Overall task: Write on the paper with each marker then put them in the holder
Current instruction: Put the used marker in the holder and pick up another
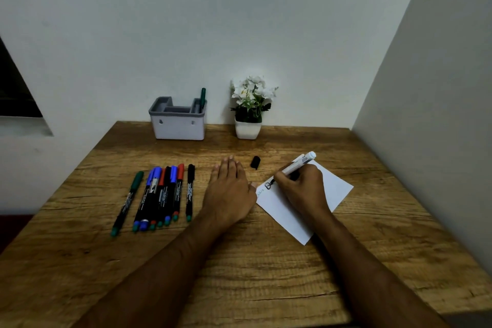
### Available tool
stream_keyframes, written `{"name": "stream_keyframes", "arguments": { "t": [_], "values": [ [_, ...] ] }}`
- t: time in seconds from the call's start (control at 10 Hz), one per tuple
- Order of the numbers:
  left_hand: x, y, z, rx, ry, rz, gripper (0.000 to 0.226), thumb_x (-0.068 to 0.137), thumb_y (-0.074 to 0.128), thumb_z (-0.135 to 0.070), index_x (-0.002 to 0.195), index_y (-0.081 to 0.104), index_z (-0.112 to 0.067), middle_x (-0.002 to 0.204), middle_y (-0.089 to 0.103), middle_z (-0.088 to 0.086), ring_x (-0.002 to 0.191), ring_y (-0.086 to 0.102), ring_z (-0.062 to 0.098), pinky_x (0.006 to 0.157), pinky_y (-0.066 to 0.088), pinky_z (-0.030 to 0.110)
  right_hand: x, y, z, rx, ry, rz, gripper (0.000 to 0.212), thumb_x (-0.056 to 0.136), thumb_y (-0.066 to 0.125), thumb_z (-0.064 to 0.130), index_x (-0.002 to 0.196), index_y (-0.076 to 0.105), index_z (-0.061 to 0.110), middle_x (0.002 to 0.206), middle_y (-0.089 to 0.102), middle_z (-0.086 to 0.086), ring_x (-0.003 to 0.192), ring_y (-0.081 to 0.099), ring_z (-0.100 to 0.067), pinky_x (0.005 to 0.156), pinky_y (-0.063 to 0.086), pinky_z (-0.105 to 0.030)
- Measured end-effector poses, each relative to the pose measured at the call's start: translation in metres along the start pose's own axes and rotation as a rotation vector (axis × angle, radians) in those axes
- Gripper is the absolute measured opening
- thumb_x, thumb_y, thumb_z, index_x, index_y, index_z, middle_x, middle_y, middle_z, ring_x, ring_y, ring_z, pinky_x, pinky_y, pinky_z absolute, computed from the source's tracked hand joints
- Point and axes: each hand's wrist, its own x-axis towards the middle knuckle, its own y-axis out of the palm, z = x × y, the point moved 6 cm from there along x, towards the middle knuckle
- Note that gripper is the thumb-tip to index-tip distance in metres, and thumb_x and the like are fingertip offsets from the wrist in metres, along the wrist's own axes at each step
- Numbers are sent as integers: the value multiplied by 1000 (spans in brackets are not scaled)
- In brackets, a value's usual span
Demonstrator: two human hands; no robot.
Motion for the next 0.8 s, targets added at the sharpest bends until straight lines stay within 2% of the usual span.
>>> {"name": "stream_keyframes", "arguments": {
  "t": [0.1,0.3,0.4,0.7,0.8],
  "values": [
    [1,0,0,-1,1,0,72,102,19,-49,156,0,-4,164,-3,15,152,-6,25,124,-1,43,0,-2,-2,9,13,-24,17,85,72,20,74,73,8,68,73,-1,64,71,-14,56,52,-31],
    [0,0,0,-3,1,-3,72,102,19,-48,155,-1,-3,164,-3,15,152,-7,26,124,0,43,0,-3,0,15,29,-38,15,88,71,17,76,72,7,69,71,3,62,67,-8,55,46,-21],
    [1,0,0,6,-3,-2,73,102,18,-49,155,-1,-3,164,-3,15,152,-7,26,124,-1,43,-1,-4,0,16,33,-33,16,89,70,15,75,72,8,67,69,5,58,65,-4,50,42,-13],
    [2,2,1,4,-7,16,72,102,18,-49,156,-1,-4,164,-4,14,152,-7,26,124,-1,44,-1,-4,0,22,45,-33,20,89,71,16,70,67,10,66,69,2,57,64,-6,50,39,-14],
    [1,1,1,-17,-9,6,73,102,18,-49,156,0,-4,164,-4,14,152,-6,25,124,-1,43,0,-6,-3,76,57,-53,21,86,71,17,67,67,7,64,70,-3,57,65,-10,54,44,-24]
  ]
}}
